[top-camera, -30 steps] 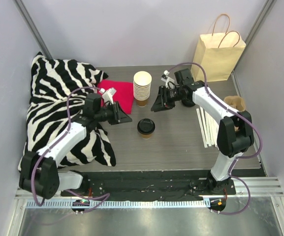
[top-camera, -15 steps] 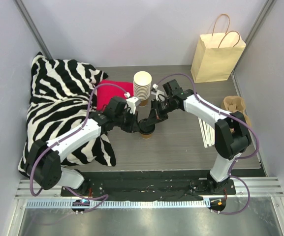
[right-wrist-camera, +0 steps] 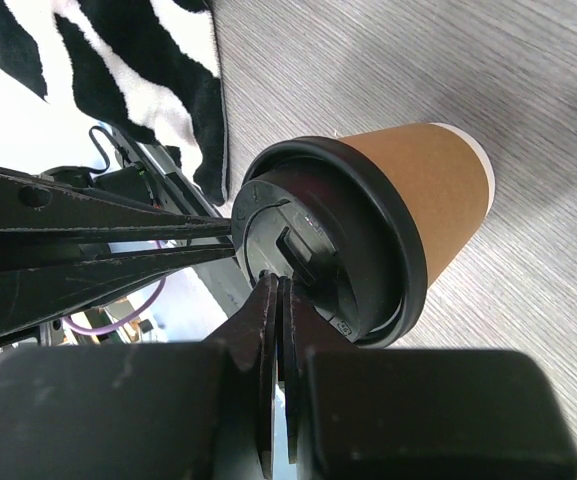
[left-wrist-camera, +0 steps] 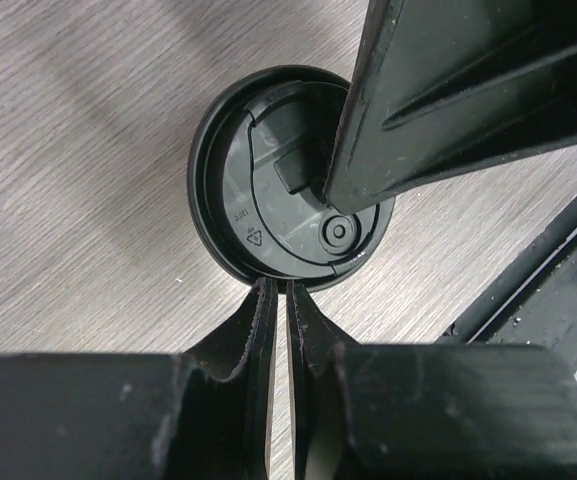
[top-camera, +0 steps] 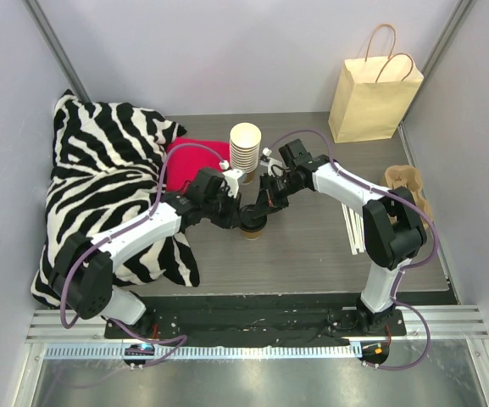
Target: Pack the takeout coffee
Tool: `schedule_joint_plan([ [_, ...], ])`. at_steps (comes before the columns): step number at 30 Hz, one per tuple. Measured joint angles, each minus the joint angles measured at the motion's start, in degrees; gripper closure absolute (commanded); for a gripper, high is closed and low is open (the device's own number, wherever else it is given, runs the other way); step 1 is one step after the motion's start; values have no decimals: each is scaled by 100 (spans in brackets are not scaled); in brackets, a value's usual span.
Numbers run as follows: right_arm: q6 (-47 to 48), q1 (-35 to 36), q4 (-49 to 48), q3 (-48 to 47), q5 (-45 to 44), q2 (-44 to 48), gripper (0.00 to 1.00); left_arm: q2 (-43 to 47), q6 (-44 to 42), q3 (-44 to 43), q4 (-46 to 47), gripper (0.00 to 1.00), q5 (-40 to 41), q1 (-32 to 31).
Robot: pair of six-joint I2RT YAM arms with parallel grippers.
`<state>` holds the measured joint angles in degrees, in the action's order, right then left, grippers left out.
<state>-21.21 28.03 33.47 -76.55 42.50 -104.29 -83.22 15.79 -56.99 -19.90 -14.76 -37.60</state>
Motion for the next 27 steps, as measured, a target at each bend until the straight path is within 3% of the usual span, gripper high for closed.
schedule_joint_plan([
  [27,-26,-46,-170,-2,164,-151,99,-284,31,31,435,92,402,-42],
])
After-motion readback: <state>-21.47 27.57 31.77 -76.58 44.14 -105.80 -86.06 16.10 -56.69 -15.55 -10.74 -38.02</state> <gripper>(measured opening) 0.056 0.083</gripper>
